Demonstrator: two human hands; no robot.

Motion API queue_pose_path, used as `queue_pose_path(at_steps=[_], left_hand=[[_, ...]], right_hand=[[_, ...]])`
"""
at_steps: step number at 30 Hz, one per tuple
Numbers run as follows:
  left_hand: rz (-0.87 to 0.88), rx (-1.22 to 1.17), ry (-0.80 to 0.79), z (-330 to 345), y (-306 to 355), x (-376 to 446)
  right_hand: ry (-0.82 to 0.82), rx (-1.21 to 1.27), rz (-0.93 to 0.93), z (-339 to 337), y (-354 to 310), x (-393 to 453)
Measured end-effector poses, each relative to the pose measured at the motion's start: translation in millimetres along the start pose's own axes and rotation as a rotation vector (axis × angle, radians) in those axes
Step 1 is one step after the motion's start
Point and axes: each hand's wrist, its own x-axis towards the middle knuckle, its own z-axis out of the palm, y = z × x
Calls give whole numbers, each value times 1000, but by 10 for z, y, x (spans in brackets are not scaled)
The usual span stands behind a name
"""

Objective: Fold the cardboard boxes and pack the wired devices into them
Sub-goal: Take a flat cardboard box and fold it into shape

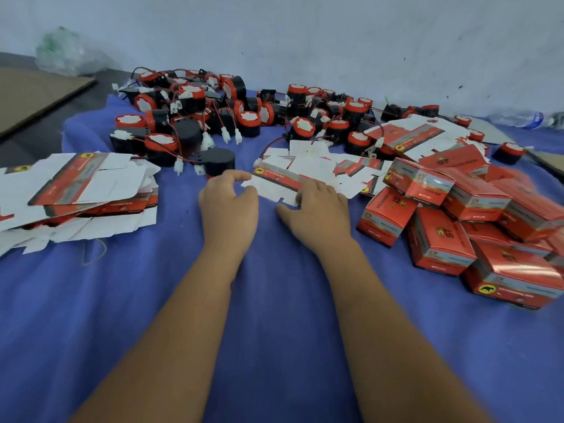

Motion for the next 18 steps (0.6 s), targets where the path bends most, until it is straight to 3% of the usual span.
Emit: queue_pose_path(at_steps=[6, 10, 14, 18], left_hand=[[-59, -139, 90, -3, 34, 3], [-43, -184, 46, 18, -26, 28], [31, -211, -9, 12, -102, 50], [92, -367, -27, -14, -77, 81]], right_hand=[[102, -173, -105, -32, -94, -109], [134, -299, -205, -43, -147, -119], [198, -206, -158, -142, -118, -127], [247, 76, -138, -192, -85, -138]])
